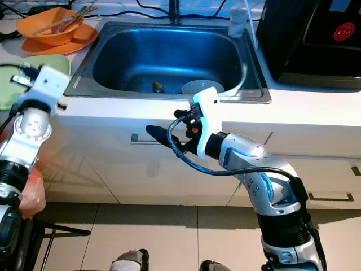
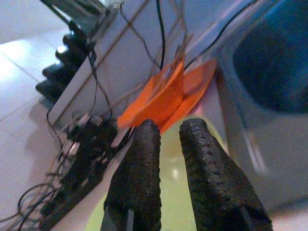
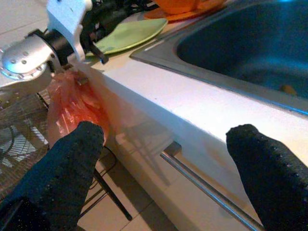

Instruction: Kitchen organization

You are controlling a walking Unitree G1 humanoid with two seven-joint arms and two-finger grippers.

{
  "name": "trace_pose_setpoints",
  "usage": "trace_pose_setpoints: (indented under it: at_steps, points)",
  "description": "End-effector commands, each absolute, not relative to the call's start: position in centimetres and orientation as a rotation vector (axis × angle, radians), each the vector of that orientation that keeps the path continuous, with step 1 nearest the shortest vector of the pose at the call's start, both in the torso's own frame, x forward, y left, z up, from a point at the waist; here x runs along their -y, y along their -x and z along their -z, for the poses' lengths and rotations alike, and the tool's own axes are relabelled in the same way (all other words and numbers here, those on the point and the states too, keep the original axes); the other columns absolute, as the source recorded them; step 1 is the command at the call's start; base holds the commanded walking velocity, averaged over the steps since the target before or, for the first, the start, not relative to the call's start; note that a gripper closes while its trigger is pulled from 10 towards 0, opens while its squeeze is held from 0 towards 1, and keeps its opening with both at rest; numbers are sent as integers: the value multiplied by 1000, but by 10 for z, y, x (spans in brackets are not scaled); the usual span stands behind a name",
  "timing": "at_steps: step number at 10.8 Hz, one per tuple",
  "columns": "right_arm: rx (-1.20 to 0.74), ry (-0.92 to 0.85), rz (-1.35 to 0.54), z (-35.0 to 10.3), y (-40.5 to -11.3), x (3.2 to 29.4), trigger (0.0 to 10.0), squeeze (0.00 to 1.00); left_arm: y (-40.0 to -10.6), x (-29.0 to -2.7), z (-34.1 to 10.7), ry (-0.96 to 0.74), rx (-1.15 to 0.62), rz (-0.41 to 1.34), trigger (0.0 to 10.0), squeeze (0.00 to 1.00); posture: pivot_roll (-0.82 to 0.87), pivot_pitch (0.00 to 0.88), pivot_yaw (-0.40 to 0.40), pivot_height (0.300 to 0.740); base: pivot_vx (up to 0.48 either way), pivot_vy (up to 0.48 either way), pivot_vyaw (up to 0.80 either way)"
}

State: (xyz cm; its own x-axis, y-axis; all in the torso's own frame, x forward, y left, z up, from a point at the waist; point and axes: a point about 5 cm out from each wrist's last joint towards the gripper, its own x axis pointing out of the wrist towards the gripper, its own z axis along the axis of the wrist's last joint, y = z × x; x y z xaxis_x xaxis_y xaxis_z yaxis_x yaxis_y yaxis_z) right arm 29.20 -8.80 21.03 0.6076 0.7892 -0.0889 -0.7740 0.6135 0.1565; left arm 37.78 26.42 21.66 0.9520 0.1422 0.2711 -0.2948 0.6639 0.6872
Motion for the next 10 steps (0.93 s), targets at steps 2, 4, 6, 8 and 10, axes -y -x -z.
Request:
trace_pose_setpoints:
  at_steps: [2,4,6,8,10]
  points:
    - [-138,-103,-909,-215,-295,88,10000,86,-374,-255,-220,-750,239,-217,10000,1000,98,107,23,740,0,0,0]
    - [-137,-101,-913,-215,-297,89,10000,90,-350,-254,-221,-549,293,-331,10000,1000,113,106,10,740,0,0,0]
    - [-139,-96,-922,-215,-301,89,10000,90,-332,-265,-205,-447,264,-461,10000,1000,127,103,-7,740,0,0,0]
    - [-139,-92,-930,-216,-303,88,10000,86,-326,-272,-207,-379,253,-524,10000,1000,130,100,-15,740,0,0,0]
    - [-137,-90,-936,-216,-304,87,10000,90,-322,-283,-202,-239,195,-612,10000,1000,128,96,-18,740,0,0,0]
